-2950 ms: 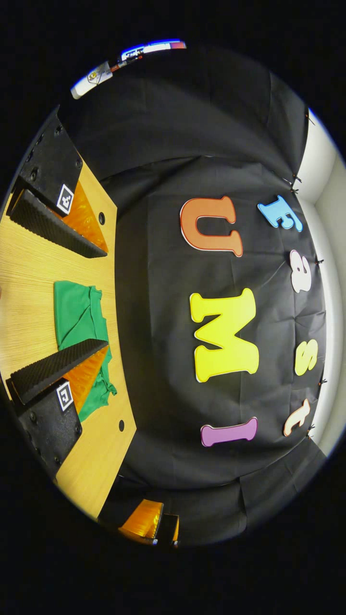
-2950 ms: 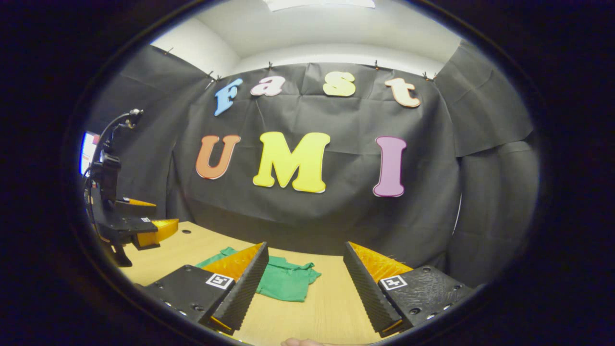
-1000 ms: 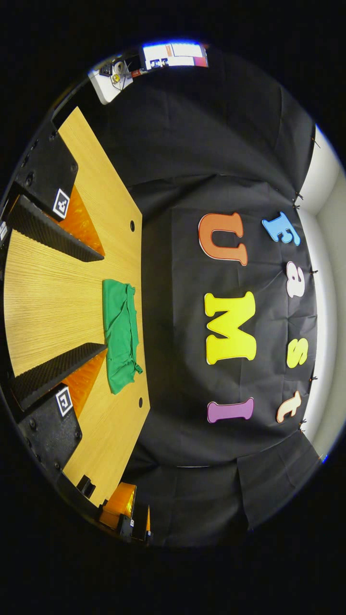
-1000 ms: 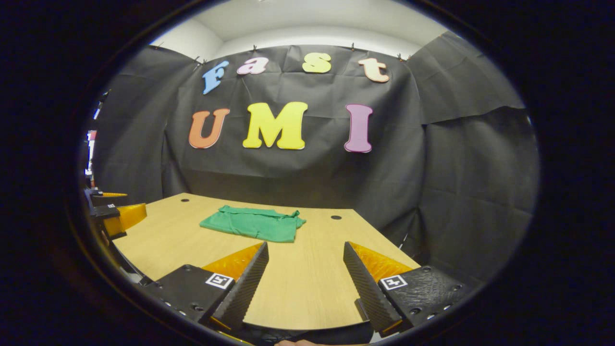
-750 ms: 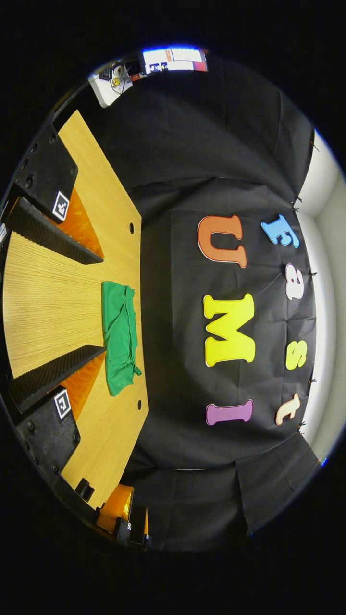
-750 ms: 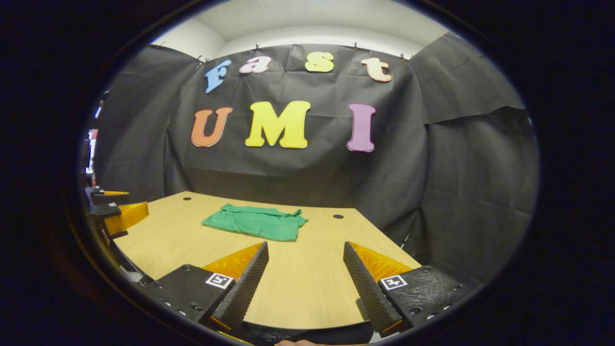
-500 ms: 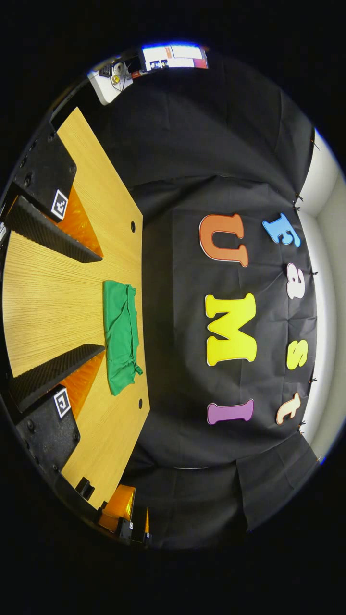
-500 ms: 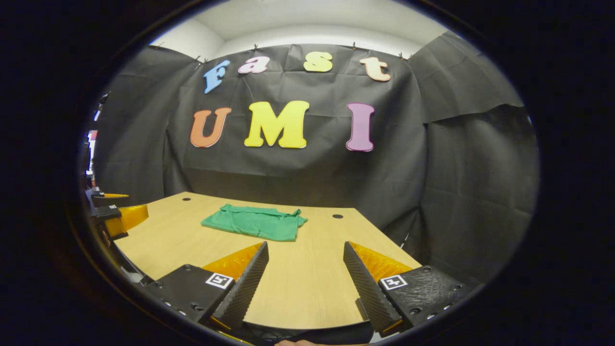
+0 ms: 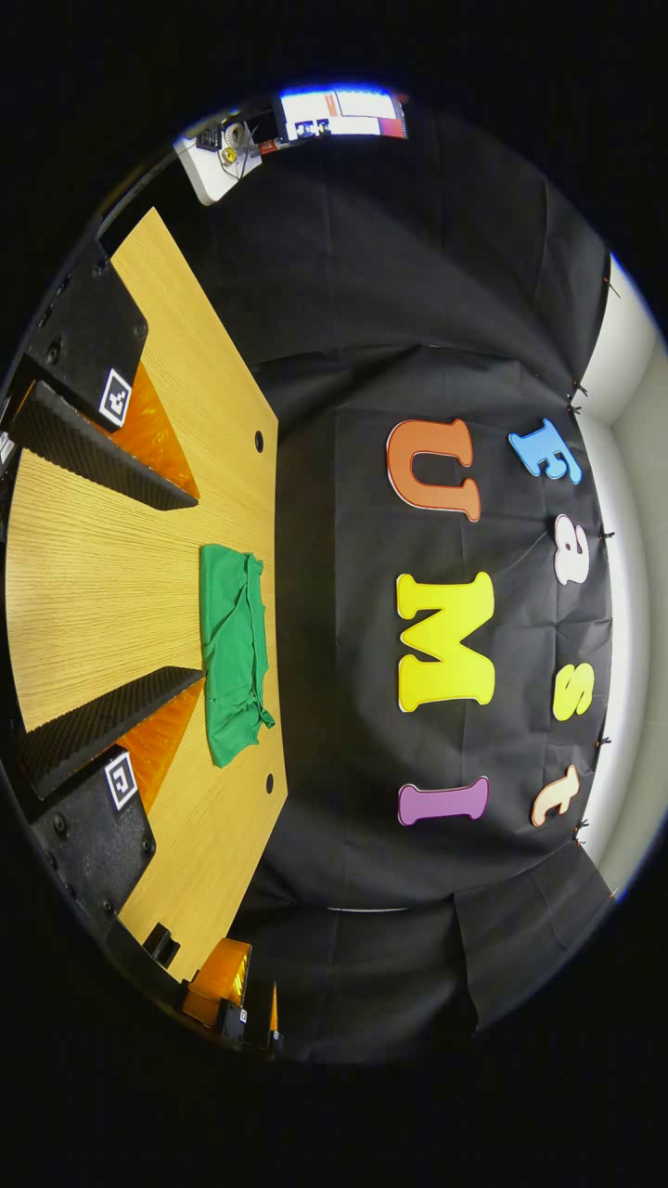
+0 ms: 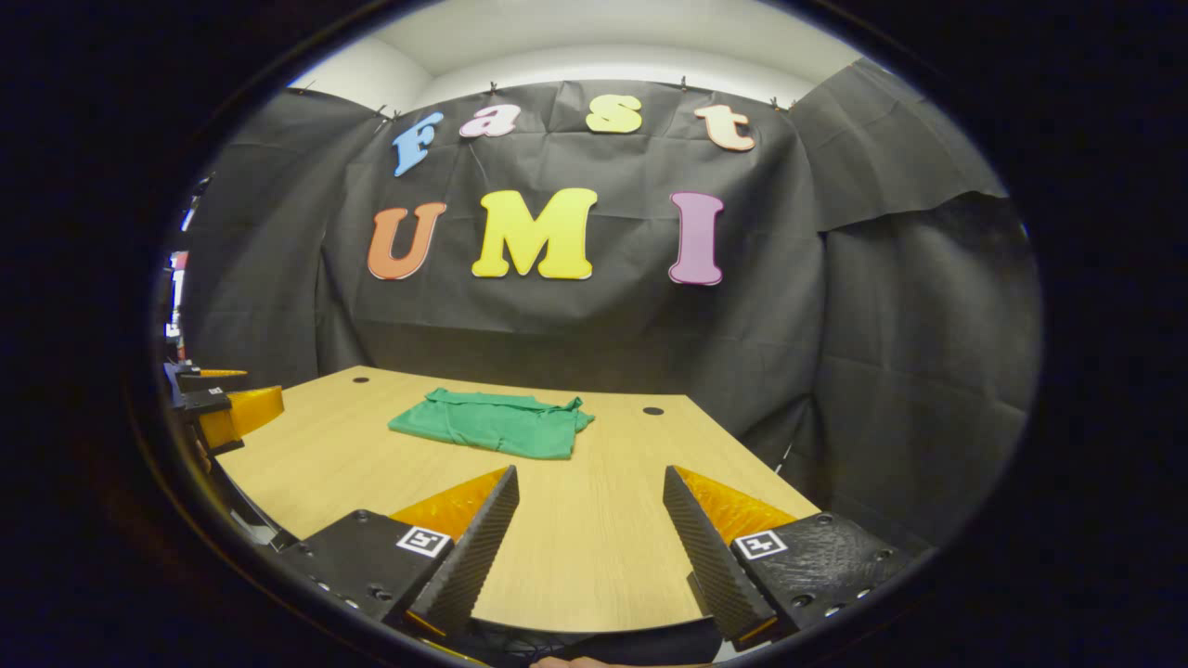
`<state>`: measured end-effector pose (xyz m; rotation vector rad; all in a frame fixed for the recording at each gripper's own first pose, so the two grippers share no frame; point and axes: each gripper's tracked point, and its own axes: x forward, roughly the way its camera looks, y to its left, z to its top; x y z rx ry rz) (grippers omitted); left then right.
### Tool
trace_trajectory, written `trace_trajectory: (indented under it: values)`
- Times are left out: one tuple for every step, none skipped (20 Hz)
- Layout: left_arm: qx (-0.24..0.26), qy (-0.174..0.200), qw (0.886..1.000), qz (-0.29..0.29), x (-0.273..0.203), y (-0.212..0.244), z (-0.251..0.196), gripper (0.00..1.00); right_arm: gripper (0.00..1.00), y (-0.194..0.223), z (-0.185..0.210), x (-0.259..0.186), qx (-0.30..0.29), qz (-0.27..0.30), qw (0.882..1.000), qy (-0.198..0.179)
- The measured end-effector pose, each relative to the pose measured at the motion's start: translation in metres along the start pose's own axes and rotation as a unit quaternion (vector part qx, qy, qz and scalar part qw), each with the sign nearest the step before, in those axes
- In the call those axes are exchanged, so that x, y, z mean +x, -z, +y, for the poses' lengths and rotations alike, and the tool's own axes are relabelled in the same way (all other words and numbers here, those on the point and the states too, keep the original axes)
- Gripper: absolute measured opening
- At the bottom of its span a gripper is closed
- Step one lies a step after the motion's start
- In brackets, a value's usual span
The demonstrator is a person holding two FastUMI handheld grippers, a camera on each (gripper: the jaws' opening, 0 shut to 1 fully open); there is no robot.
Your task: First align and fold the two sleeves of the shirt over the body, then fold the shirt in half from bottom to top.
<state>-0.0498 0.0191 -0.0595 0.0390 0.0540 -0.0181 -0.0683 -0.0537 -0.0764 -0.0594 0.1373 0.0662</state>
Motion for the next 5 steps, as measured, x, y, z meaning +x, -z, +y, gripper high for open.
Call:
trace_trajectory:
  values:
    - [-0.001,-0.002,1.0,0.001,0.0002,0.001,0.0021,1.0,0.95,0.0002,-0.0007,0.0002,0.0,0.0,1.0,0.0]
    - [-0.003,-0.005,1.0,0.001,0.0009,0.0016,0.0038,1.0,0.95,0.0004,-0.0022,0.0008,-0.002,0.0,1.0,0.002]
    - [-0.005,-0.007,1.0,0.002,0.0,0.0021,0.0058,1.0,0.95,0.0034,-0.0029,0.0019,-0.002,0.001,1.0,0.003]
    - [-0.009,-0.008,1.0,0.003,0.0002,0.0023,0.007,1.0,0.95,0.0047,-0.0029,0.0023,-0.001,0.003,1.0,0.003]
    - [-0.013,-0.008,1.0,0.003,0.0008,0.0027,0.0067,1.0,0.97,0.0064,-0.0028,0.0025,0.002,0.005,1.0,0.003]
